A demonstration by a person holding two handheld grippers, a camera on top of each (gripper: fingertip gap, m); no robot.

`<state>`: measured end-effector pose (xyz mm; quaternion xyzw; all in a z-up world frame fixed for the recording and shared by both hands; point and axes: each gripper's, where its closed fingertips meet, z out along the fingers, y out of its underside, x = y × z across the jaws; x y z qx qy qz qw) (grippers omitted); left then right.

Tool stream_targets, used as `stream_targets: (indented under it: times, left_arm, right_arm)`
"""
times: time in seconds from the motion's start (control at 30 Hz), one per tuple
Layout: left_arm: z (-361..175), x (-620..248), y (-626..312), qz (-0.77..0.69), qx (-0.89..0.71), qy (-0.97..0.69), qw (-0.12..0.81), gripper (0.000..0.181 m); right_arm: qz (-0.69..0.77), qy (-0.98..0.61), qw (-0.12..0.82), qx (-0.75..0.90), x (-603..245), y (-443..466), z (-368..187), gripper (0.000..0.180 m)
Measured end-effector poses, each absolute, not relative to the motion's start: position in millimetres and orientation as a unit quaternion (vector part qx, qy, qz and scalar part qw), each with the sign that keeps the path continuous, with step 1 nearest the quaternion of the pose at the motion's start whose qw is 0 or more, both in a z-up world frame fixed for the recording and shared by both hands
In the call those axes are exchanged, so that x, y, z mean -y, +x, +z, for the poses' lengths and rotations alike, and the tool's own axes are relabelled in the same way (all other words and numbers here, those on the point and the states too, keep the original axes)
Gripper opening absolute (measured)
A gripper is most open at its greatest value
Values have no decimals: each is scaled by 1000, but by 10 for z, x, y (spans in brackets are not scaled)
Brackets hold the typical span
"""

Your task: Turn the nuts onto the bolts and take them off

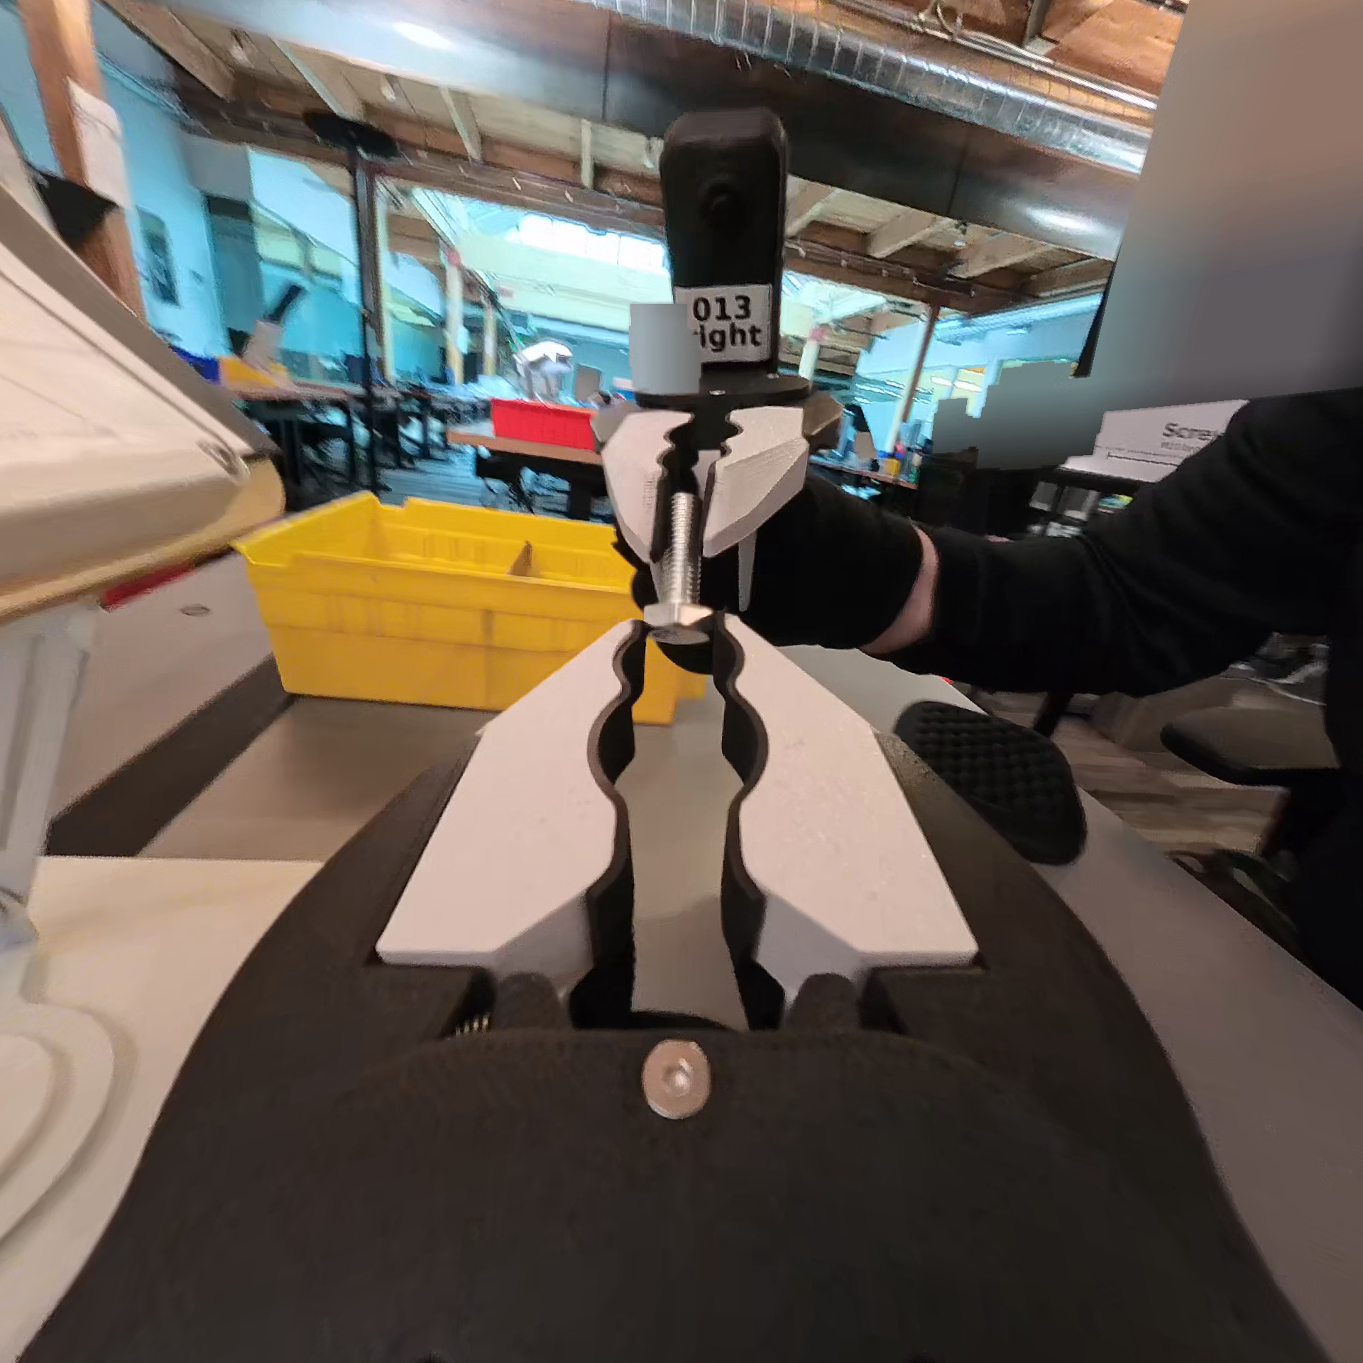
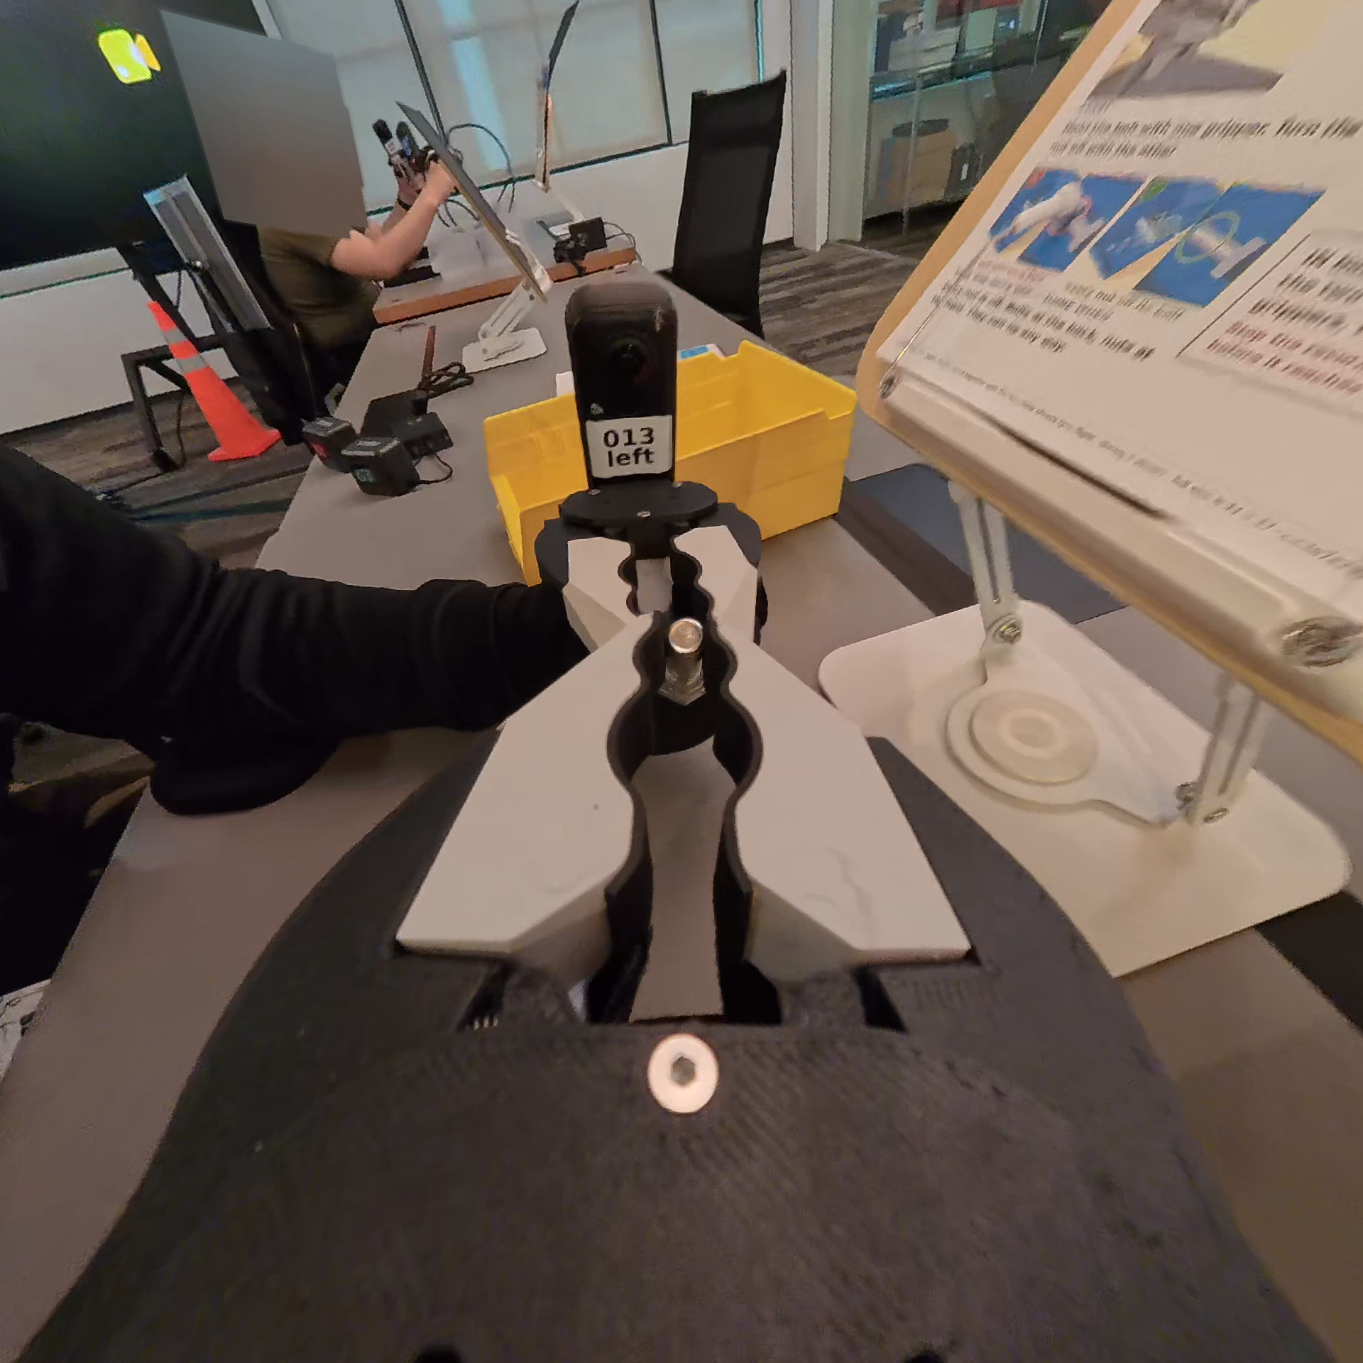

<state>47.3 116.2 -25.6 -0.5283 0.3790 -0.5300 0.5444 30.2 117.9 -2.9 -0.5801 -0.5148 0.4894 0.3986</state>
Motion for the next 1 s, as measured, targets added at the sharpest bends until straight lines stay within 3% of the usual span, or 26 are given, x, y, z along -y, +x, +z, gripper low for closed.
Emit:
stream_targets:
  times: [0.1, 0.27, 0.37, 0.53, 0.73, 1.0]
  left_arm:
    - [-246, -1244, 442, -507, -368, -545, 558, 35]
    - [-308, -1366, 328, -489, -349, -561, 570, 18]
    - [-341, -1406, 319, -479, -345, -568, 573, 8]
    - [-449, -1442, 395, -459, -352, -585, 568, 6]
    - [-542, -1465, 422, -442, -362, -601, 560, 6]
    - [-502, -1458, 400, -443, -361, -596, 564, 10]
  right_arm:
    - [458, -584, 434, 511, -1333, 502, 188, 7]
    - [270, -676, 483, 487, -2174, 1455, 441, 7]
    - [142, -754, 440, 467, -2717, 2164, 252, 7]
    - [74, -842, 309, 436, -3237, 2830, -453, 8]
    - [-5, -869, 176, 463, -3449, 3026, -1165, 7]
    - [-41, -882, 74, 463, -3579, 3012, -1574, 8]
